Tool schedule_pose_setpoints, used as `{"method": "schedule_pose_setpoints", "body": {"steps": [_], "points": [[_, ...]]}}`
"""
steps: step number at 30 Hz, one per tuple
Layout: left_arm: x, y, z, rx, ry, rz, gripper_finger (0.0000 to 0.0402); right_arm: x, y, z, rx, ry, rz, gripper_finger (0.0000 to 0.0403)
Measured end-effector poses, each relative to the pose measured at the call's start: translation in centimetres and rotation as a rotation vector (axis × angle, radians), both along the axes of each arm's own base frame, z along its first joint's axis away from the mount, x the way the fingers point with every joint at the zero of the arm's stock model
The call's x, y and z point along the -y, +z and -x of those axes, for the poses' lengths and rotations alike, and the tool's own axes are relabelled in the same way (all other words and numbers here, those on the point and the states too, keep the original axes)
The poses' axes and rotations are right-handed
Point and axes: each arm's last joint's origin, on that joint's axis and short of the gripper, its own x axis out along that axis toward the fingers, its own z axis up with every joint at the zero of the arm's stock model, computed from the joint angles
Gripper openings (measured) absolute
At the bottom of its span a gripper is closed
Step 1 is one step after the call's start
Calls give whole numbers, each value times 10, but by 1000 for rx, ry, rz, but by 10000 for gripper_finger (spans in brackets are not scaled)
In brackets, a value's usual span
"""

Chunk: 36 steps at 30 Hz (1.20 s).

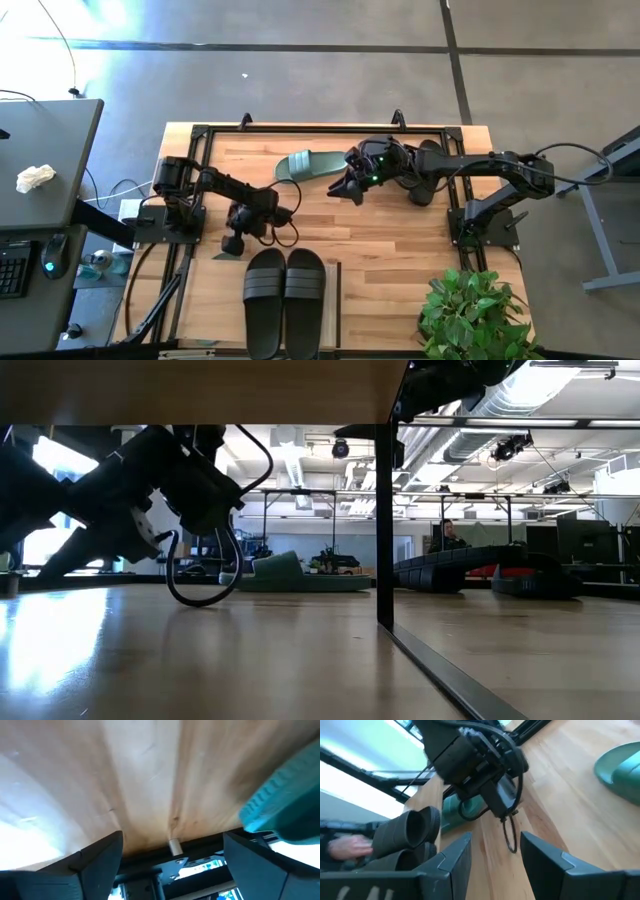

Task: Pick and place slides into the shelf
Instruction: Put the green slipper under the shelf

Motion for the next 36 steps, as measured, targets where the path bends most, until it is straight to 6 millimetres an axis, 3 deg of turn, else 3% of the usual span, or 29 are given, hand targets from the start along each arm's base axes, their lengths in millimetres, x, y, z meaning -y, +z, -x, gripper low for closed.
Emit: {"method": "schedule_pose_setpoints", "body": {"steps": [8, 20, 30, 36], "points": [[-1, 2, 2, -53, 32, -95, 326, 1, 0, 0, -3, -24, 7, 155], [0, 5, 5, -105, 76, -84, 326, 6, 0, 1, -13, -66, -40, 155], [-3, 26, -10, -65, 49, -116, 326, 45, -3, 12, -47, -238, -199, 155], [-7, 55, -14, 34, 8, -213, 326, 75, -40, 2, -148, -202, -442, 155]]}}
